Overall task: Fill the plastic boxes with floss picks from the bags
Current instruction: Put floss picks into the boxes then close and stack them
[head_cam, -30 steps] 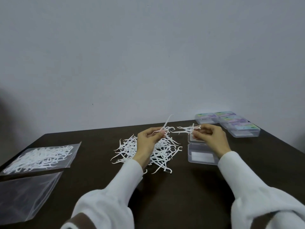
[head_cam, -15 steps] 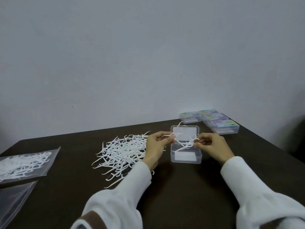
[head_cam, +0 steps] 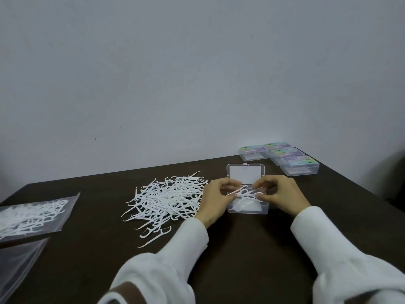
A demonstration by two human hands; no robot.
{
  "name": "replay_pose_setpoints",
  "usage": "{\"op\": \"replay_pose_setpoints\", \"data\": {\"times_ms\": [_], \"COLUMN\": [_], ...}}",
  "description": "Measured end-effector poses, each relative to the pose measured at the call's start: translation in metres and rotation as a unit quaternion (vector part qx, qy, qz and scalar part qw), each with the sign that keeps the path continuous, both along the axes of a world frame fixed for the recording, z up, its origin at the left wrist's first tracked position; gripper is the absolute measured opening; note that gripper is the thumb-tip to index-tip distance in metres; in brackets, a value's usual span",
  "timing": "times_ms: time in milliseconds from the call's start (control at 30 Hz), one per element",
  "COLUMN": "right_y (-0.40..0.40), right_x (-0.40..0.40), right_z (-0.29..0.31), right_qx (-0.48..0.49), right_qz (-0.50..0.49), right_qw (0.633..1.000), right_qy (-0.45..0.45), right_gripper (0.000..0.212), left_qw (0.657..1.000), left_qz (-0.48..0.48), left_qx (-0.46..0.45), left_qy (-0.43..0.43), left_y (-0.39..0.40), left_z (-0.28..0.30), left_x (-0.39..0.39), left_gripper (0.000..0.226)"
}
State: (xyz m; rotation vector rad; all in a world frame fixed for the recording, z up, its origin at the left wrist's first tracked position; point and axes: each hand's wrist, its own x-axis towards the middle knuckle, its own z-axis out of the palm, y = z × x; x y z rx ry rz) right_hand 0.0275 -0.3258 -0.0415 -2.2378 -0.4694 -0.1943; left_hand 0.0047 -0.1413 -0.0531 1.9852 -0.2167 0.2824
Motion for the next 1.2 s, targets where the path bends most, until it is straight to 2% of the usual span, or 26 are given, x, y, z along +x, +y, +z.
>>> {"op": "replay_pose_setpoints", "data": {"times_ms": [200, 533, 800, 1033, 1200], "right_y": [0.0, 0.003, 0.004, 0.025, 0.059], "right_x": [0.0, 0.003, 0.002, -0.007, -0.016], "right_z": [0.001, -0.008, -0.007, -0.001, 0.006], "right_qx": [0.023, -0.083, -0.068, -0.055, -0.086], "right_qz": [0.017, 0.038, 0.03, 0.047, 0.098], "right_qw": [1.0, 0.995, 0.995, 0.994, 0.988], "right_qy": [-0.003, -0.032, -0.064, -0.08, -0.079], "right_gripper": [0.015, 0.02, 0.019, 0.016, 0.015], "left_qw": [1.0, 0.999, 0.999, 0.997, 0.992], "left_qz": [-0.003, -0.029, -0.04, -0.01, 0.021], "left_qx": [0.024, 0.027, 0.016, 0.061, 0.115], "left_qy": [0.0, -0.035, -0.028, -0.05, -0.038], "left_y": [0.001, -0.006, -0.008, 0.023, 0.069], "left_z": [-0.002, 0.0, 0.0, 0.007, 0.01], "left_x": [0.001, 0.001, 0.001, -0.01, -0.029], "left_gripper": [0.036, 0.037, 0.041, 0.034, 0.031]}}
